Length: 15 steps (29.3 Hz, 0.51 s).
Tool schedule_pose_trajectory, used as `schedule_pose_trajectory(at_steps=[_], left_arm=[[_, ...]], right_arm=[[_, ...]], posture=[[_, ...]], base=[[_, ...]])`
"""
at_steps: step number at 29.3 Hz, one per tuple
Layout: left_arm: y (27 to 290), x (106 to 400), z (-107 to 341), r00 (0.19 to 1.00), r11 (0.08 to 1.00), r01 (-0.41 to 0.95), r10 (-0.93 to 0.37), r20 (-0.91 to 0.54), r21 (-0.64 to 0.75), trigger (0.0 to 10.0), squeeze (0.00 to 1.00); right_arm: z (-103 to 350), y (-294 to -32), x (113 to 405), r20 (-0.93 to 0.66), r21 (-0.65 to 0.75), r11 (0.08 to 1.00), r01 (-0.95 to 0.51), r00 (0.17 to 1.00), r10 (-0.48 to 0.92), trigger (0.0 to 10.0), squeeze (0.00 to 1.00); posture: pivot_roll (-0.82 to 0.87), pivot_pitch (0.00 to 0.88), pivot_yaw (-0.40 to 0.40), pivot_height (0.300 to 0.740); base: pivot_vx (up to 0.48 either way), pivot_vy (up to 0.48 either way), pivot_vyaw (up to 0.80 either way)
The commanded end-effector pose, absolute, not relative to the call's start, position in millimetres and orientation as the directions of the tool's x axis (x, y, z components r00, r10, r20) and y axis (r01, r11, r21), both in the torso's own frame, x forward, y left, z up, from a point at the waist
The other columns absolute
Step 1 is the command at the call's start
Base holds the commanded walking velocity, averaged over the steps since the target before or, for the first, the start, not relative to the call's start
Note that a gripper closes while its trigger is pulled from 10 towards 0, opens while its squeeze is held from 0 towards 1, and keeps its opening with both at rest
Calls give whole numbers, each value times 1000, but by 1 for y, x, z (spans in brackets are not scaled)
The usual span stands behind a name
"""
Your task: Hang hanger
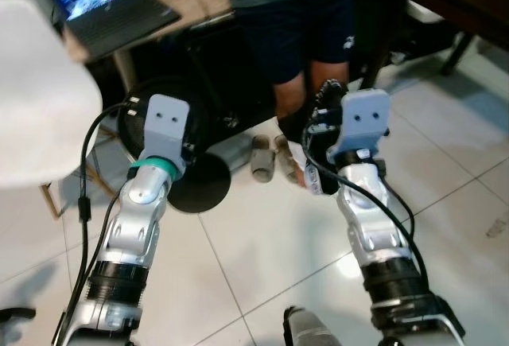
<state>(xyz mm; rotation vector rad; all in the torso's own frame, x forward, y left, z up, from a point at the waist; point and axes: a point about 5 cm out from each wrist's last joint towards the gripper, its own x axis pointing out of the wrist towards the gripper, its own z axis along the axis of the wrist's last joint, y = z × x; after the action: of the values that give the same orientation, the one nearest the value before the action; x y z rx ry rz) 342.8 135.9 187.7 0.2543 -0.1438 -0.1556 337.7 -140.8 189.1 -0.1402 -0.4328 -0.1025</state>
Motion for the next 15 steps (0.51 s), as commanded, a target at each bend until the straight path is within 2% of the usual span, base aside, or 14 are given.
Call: schedule_pose_trajectory(at_steps=[1, 5, 10, 15], left_arm=[[139, 347, 184, 979, 949, 140, -175, 102, 282, 10000, 0], [143, 349, 191, 979, 955, 109, -151, 136, 277, 10000, 0], [148, 342, 185, 983, 962, 78, -117, 138, 263, 10000, 0], [151, 338, 184, 985, 966, 55, -94, 148, 251, 10000, 0]], right_arm=[[189, -143, 336, 432, -74, 984, 163, 895, -116, 10000, 0], [183, -144, 335, 411, -73, 985, 159, 904, -116, 10000, 0], [183, -135, 338, 404, -104, 990, 96, 914, -46, 10000, 0], [192, -128, 340, 431, -95, 994, 59, 902, -13, 10000, 0]], posture=[[-151, 11, 209, 740], [-129, 7, 177, 740], [-105, 17, 132, 740], [-84, 27, 118, 740]], base=[[0, 0, -800], [0, 0, -800], [0, 0, -800], [0, 0, -800]])
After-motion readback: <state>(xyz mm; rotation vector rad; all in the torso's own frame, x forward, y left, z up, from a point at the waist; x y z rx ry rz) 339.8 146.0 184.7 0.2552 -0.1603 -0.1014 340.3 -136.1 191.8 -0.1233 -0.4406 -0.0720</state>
